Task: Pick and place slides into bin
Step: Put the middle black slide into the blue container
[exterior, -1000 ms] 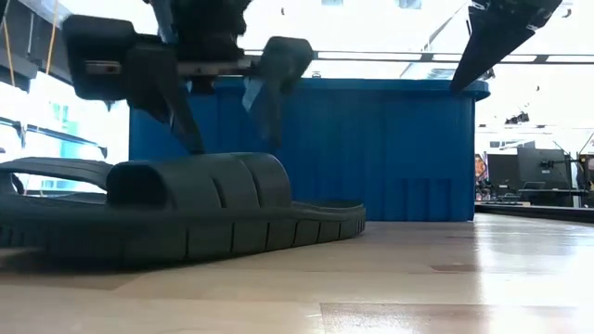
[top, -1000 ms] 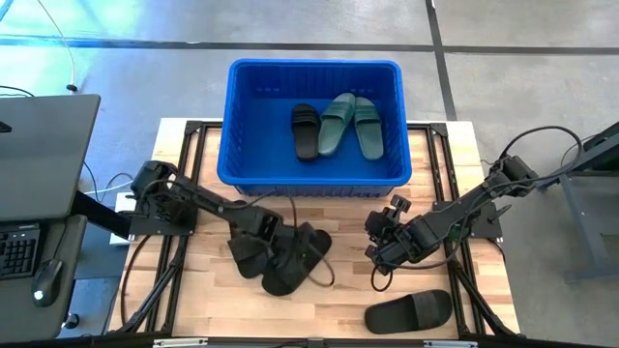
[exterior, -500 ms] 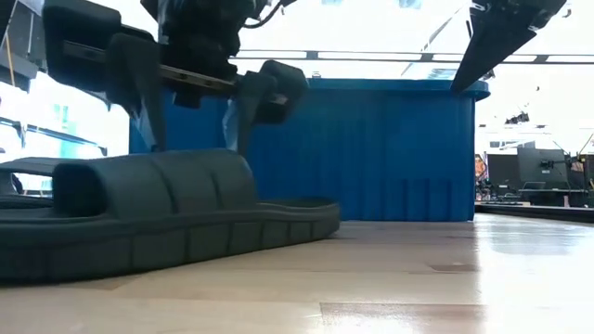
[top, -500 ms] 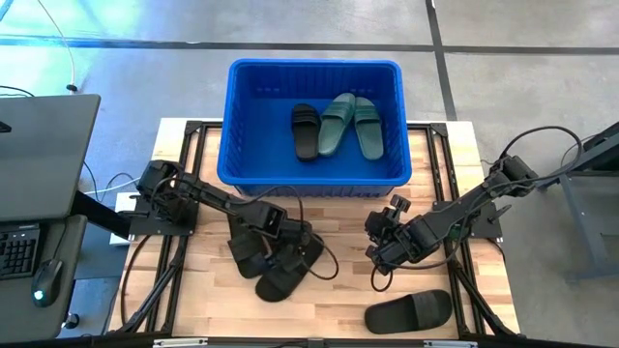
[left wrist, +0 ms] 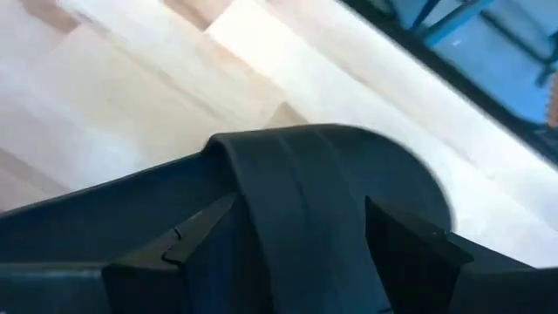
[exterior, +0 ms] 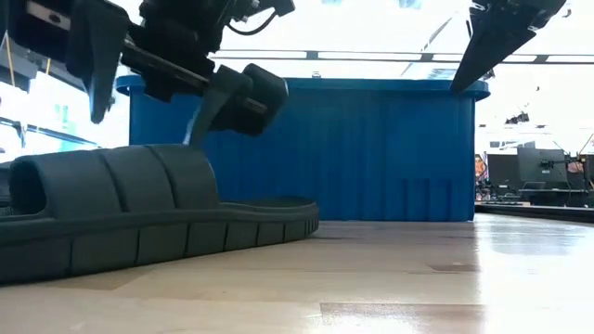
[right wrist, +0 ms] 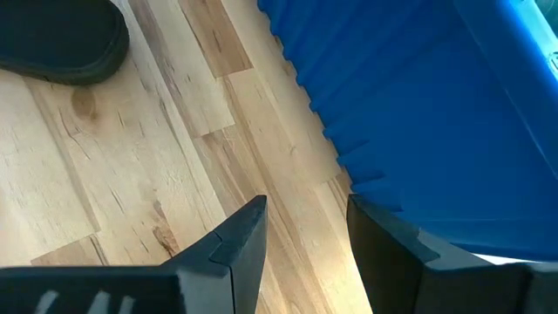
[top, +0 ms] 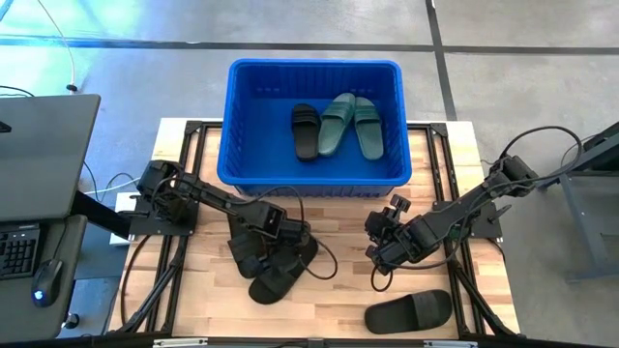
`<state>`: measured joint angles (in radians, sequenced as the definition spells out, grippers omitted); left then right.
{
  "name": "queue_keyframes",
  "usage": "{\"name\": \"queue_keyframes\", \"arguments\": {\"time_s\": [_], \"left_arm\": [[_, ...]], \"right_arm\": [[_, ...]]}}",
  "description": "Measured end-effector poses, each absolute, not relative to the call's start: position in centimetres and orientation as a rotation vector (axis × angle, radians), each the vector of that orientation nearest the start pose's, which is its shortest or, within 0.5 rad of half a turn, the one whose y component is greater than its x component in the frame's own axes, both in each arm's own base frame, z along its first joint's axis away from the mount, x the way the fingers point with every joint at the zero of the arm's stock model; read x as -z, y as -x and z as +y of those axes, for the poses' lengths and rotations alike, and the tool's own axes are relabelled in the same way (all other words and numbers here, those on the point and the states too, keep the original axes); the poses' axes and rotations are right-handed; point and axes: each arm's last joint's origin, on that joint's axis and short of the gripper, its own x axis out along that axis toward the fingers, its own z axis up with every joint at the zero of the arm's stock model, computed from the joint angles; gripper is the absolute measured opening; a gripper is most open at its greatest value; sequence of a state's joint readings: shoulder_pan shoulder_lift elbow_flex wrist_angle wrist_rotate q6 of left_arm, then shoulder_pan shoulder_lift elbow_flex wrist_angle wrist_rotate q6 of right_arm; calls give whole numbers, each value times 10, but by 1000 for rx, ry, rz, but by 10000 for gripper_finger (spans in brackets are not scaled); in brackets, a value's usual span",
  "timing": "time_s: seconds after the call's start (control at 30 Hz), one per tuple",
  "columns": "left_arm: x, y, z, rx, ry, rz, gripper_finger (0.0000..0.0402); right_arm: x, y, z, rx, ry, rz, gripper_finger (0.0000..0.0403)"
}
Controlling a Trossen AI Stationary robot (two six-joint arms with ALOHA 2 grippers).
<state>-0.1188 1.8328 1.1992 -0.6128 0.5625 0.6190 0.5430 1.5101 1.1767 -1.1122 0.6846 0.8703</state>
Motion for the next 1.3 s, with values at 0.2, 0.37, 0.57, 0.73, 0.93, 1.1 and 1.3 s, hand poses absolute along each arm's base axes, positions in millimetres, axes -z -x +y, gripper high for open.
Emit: {"name": "queue_keyframes", "arguments": {"time_s": [0.2, 0.37, 0.57, 0.73, 0.93, 1.1, 1.3], "left_arm": [[-175, -344, -58, 990, -183, 992, 232], [-172, -345, -58, 954, -186, 1020, 232], [-153, -349, -58, 935, -155, 1093, 232], [-149, -351, -58, 935, -149, 1092, 231], [-152, -353, -60, 953, -91, 1050, 175], [-153, -354, -60, 916, -59, 1070, 63], [-154, -355, -59, 818, 73, 1129, 19]], "right_arm": [[-254, -238, 122, 584, 64, 990, 149], [-254, -238, 122, 584, 63, 989, 149], [-254, -238, 122, 584, 62, 988, 149], [-254, -238, 122, 584, 62, 988, 149], [-254, -238, 122, 584, 63, 988, 149], [-254, -237, 122, 584, 64, 990, 149], [-254, -237, 122, 584, 64, 990, 149]]}}
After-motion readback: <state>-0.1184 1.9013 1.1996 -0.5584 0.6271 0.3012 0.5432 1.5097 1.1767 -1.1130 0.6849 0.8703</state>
